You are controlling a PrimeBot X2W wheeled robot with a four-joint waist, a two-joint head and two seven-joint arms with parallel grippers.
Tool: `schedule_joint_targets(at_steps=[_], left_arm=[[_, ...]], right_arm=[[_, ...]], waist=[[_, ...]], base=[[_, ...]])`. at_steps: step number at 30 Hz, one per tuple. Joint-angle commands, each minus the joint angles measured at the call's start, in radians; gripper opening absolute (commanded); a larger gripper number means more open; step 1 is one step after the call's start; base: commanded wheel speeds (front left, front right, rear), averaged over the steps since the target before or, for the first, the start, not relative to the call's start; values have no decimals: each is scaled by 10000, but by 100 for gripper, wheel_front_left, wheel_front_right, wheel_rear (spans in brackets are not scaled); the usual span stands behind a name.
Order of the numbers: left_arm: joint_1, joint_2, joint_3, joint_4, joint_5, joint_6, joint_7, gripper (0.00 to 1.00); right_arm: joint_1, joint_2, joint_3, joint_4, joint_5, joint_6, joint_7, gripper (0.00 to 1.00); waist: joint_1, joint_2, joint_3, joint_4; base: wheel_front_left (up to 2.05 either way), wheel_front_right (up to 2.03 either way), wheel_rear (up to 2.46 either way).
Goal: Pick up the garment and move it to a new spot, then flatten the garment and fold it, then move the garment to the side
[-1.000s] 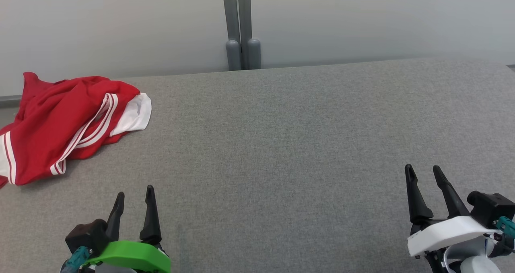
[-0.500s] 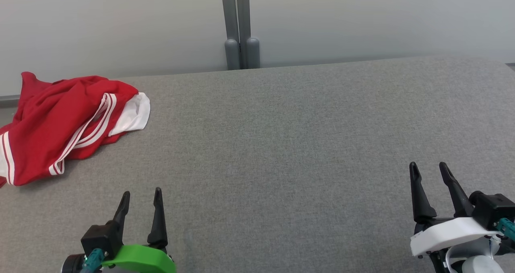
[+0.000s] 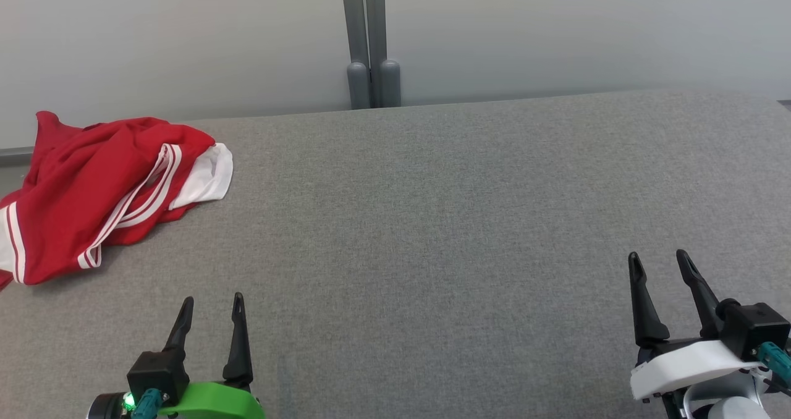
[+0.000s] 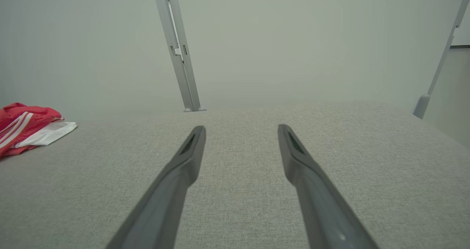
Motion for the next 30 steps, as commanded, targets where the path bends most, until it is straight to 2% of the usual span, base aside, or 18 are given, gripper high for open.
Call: schedule_joint_targets(at_steps=[1,14,24,27,30], left_arm=[[79,18,57,-4,209,4,-82,100],[103,-27,190,42,865,-88,-309,100],[37,-38,234,102,766,-151,-277,100],[-97,-36,159,187,724,-181,-277,100],[-217,-28,25,257,669,-165,-277,100]], right_arm=[[99,-13,16,-22,-189,3,-90,100],[249,-33,0,67,-648,4,-307,100],[365,-7,-56,-8,-554,4,-294,100],[502,47,34,-130,-439,4,-294,100],[717,107,93,-224,-329,4,-292,100]], waist=[[0,0,-11,2],[0,0,-41,-74],[0,0,-25,-54],[0,0,-38,282],[0,0,-87,1025]], base=[[0,0,0],[0,0,0],[0,0,0],[0,0,0],[0,0,0]])
